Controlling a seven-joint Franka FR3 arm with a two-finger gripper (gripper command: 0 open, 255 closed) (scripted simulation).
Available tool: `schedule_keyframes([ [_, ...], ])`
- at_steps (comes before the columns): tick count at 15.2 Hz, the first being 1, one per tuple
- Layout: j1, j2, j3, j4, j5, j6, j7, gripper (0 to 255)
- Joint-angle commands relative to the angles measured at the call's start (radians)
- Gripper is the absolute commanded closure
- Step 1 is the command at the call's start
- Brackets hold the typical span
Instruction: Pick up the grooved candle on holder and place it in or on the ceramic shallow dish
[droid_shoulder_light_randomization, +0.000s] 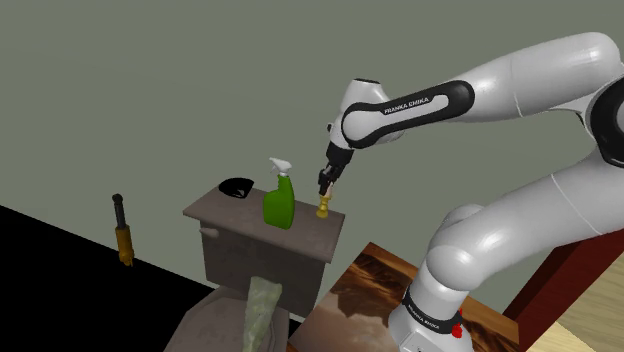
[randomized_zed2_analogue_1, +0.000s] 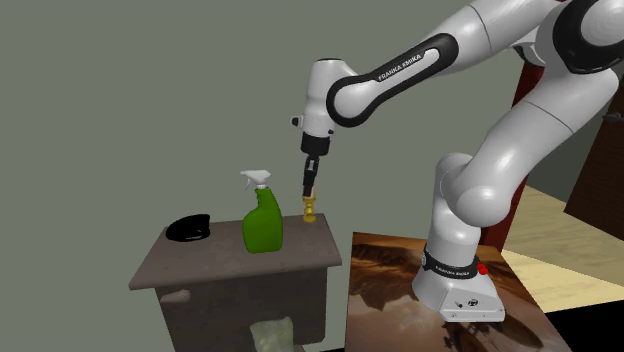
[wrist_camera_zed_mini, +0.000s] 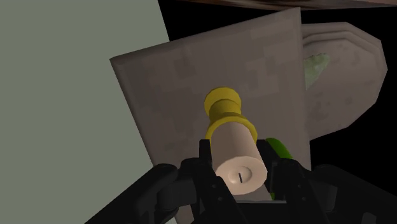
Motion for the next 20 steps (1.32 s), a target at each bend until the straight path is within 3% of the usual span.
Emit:
schedule_keyframes([
  [1, -0.001, -0.017, 0.001, 0.018, -0.001, -0.035, 0.002, 255],
  [12, -0.002, -0.06, 0.009, 0.127, -0.001, -0.187, 0.01, 255],
  [20, 0.039, 0.263, 0.042, 0.415, 0.032, -0.15, 0.056, 255],
])
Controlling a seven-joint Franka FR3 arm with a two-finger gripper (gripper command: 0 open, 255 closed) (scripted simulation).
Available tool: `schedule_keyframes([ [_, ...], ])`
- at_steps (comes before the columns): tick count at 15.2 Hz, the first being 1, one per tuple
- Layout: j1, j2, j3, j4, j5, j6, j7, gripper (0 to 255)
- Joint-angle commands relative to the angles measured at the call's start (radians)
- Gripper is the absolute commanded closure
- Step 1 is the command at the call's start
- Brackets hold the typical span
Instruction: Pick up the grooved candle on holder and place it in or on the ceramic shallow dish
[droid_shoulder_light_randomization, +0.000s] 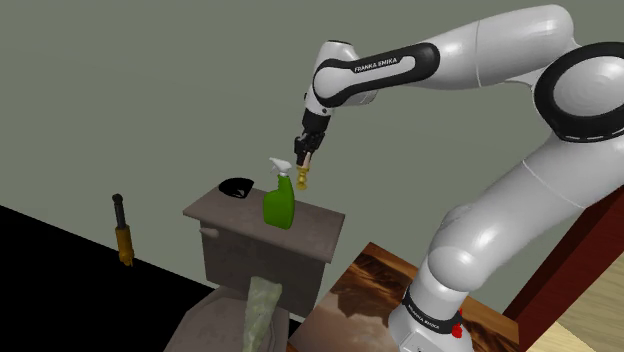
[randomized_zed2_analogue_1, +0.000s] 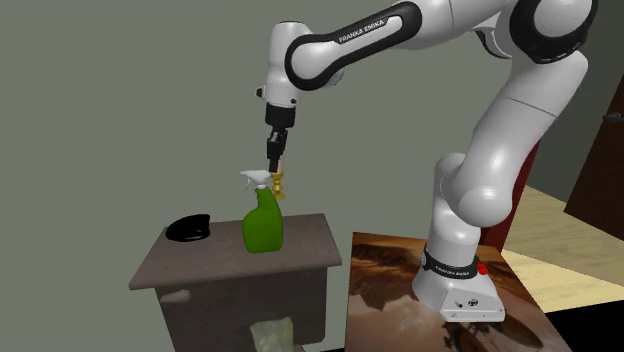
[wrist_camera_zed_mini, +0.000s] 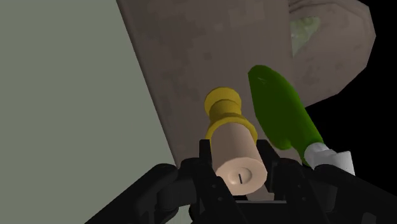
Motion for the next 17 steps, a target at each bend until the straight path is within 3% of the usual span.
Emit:
schedule_keyframes([
  [1, 0.007, 0.078, 0.006, 0.081, 0.006, -0.003, 0.009, 255],
  [10, 0.031, 0.422, 0.03, 0.497, 0.017, -0.074, 0.054, 255],
  [17, 0.044, 0.724, 0.042, 0.938, 0.016, -0.211, 0.088, 255],
])
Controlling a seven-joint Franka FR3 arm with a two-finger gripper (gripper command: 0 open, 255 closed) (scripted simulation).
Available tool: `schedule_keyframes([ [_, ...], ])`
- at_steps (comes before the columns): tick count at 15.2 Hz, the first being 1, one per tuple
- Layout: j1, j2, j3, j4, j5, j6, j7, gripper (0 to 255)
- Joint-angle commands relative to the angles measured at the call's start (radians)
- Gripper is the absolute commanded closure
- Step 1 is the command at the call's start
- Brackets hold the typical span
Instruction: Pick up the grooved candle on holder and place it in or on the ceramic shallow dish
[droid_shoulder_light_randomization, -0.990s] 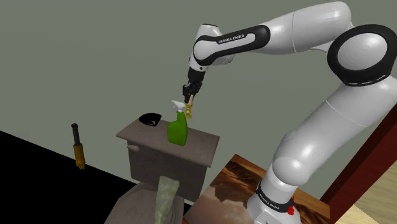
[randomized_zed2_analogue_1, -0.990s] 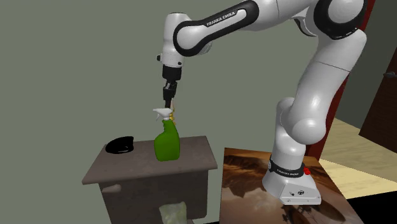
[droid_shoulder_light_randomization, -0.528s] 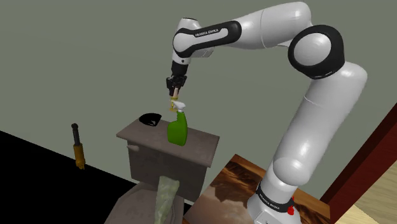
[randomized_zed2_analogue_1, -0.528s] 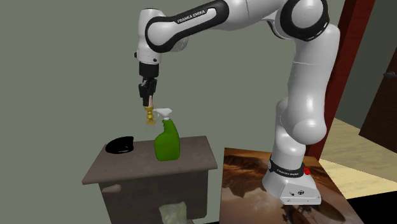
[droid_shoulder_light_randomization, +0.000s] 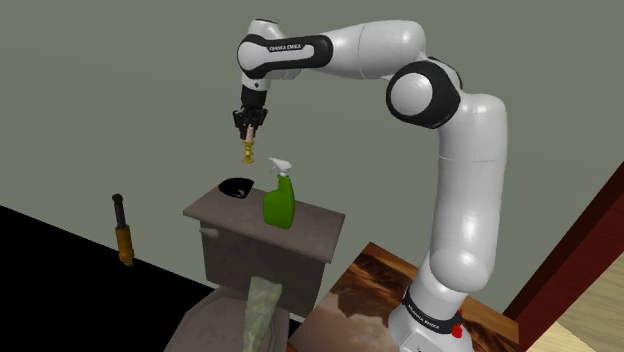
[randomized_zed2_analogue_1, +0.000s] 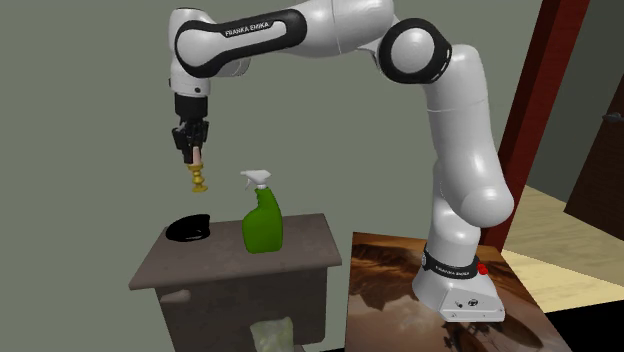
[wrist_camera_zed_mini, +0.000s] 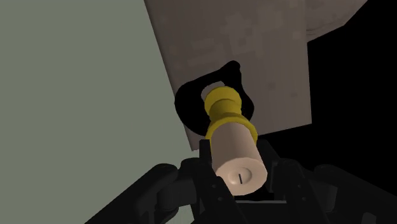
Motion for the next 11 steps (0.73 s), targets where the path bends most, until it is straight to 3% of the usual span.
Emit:
schedule_keyframes([
  [1, 0.003, 0.1, 0.002, 0.155, -0.001, -0.056, 0.009, 255],
  [2, 0.006, 0.196, 0.004, 0.31, -0.001, -0.114, 0.017, 255],
  [11, 0.007, 0.183, 0.005, 0.169, 0.0, 0.014, 0.013, 255],
])
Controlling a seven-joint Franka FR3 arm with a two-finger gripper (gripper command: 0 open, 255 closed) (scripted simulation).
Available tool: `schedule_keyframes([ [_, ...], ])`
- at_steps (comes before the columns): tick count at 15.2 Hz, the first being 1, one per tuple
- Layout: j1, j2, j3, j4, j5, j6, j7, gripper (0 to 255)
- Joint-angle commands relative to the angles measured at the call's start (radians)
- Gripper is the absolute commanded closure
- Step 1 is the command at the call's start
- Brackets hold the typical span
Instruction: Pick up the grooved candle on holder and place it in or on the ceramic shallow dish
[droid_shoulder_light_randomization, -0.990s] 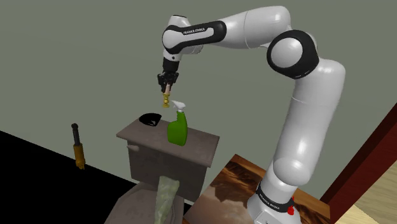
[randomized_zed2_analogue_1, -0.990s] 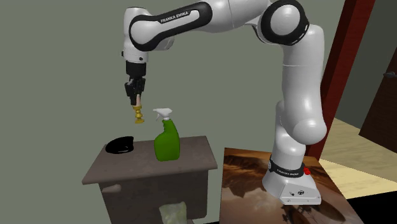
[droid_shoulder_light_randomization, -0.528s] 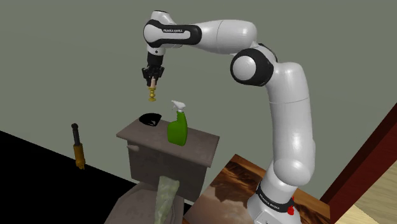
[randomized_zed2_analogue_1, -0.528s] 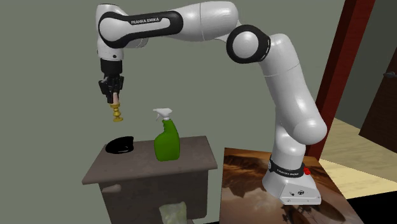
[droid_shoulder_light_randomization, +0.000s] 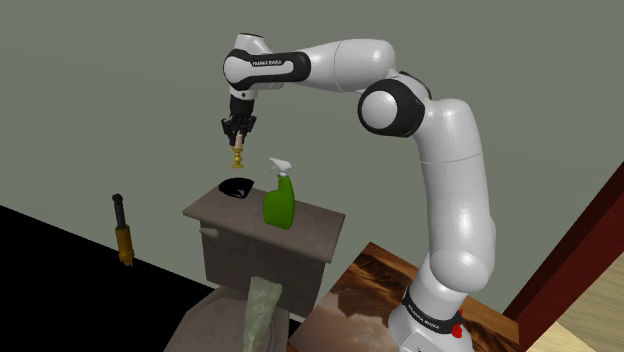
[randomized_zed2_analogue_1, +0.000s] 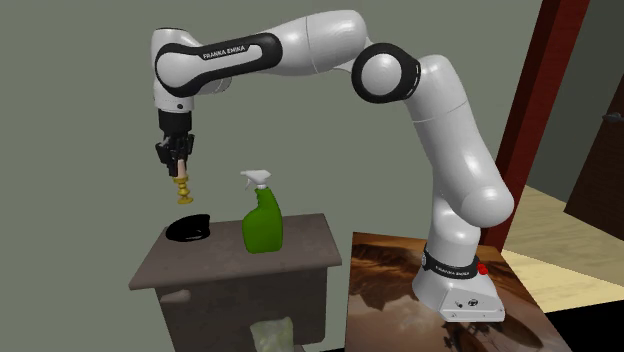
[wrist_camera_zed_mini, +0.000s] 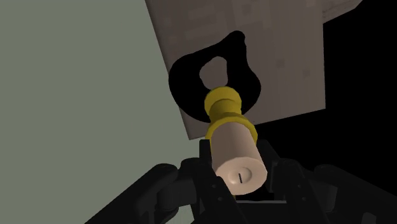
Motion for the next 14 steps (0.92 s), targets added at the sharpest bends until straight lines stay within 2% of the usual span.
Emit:
schedule_keyframes([
  [1, 0.0, 0.0, 0.0, -0.026, 0.0, 0.026, -0.001, 255],
  [12, 0.001, 0.019, 0.001, -0.142, 0.003, 0.162, -0.006, 255],
  [14, 0.001, 0.019, 0.001, -0.142, 0.003, 0.162, -0.006, 255],
])
